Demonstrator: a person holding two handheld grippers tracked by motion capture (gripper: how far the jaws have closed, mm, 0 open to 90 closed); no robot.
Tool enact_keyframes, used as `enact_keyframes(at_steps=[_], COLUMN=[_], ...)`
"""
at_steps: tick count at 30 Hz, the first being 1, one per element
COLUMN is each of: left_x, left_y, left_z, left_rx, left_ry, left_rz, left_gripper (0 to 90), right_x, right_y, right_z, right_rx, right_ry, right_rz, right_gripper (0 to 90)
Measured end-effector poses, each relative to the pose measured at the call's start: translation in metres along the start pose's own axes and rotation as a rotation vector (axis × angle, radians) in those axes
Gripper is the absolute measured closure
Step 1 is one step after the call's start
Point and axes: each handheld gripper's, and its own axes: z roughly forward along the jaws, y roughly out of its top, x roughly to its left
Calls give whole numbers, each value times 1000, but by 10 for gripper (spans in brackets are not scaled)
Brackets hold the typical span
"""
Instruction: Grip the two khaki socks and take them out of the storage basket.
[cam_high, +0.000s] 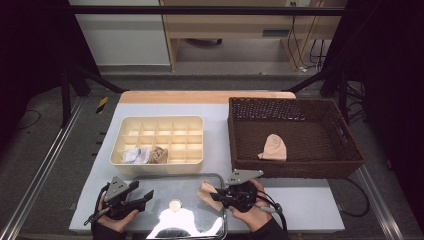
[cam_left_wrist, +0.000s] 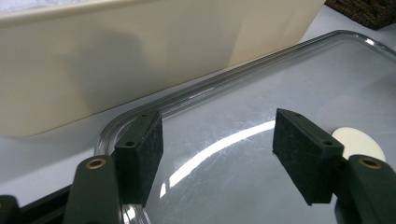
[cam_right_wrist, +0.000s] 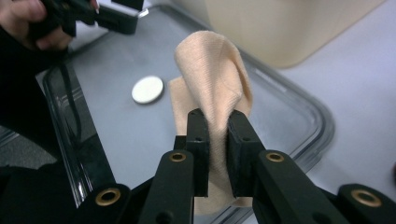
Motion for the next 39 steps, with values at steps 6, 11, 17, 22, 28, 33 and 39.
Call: enact_keyframes(at_steps=[6, 11, 17, 22, 28, 33, 39], left_x=[0, 0, 0, 1, 1, 1, 2], left_y=[0, 0, 0, 0, 0, 0, 0], left_z=[0, 1, 1, 1, 1, 2, 2], left_rx=[2, 2, 2, 3, 5, 8, 7], left_ry=[0, -1, -2, -2, 1, 2, 1], left_rz=[0, 0, -3, -5, -4, -9, -10], left_gripper=[333, 333, 332, 332, 332, 332, 332], right_x=[-1, -1, 2, 1, 1, -7, -27], right_y=[-8, -14, -14, -8, 10, 31, 69], right_z=[10, 21, 23, 15, -7, -27, -63], right_rx=[43, 79, 87, 56, -34, -107, -180], right_ry=[-10, -35, -45, -54, -79, -125, -219], right_rz=[-5, -26, -23, -11, -22, -23, -8], right_gripper=[803, 765, 704, 649, 642, 644, 638])
